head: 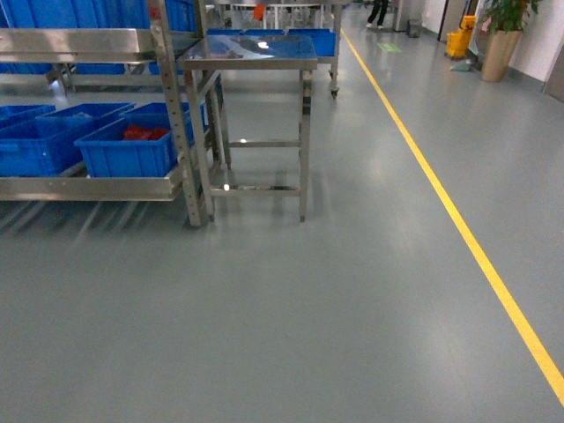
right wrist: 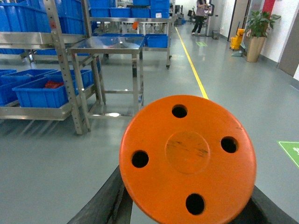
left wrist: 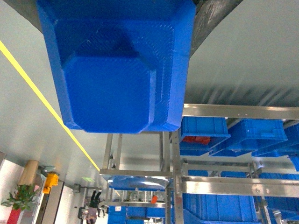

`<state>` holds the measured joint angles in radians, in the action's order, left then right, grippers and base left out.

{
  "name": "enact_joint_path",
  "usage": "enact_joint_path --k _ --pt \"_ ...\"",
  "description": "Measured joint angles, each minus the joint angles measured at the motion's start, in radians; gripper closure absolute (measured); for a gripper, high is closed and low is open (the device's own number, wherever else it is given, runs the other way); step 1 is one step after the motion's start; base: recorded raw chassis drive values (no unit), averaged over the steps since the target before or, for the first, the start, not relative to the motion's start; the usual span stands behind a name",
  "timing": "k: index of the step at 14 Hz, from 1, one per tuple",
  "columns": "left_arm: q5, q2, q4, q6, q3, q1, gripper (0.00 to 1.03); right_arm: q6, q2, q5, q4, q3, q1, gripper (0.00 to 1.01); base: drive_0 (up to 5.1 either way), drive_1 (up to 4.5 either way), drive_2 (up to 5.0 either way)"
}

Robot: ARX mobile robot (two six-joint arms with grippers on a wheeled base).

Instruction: Sort blue parts and orange caps into right shelf containers

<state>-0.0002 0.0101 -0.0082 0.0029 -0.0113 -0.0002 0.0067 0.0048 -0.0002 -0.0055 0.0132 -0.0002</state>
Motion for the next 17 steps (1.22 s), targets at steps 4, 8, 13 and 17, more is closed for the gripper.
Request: enact_joint_path --k 4,8,13,17 --pt "0.000 0.000 0.004 0.000 0.000 0.000 0.61 0.000 0.000 0.000 0.000 0.000 0.000 0.58 0.0 4.31 -4.4" --pt "0.000 0.000 0.000 0.000 0.000 0.000 0.61 0.000 0.000 0.000 -0.001 0.000 0.000 0.58 0.0 4.29 -4.4" --pt "0.000 0.000 0.001 0.000 0.000 0.000 0.61 0.000 0.000 0.000 0.000 0.000 0.000 0.58 0.0 4.35 -4.3" --pt "0.000 0.000 0.002 0.000 0.000 0.000 0.61 0.000 0.000 0.000 -0.001 0.000 0.000 0.58 0.1 4.39 -4.3"
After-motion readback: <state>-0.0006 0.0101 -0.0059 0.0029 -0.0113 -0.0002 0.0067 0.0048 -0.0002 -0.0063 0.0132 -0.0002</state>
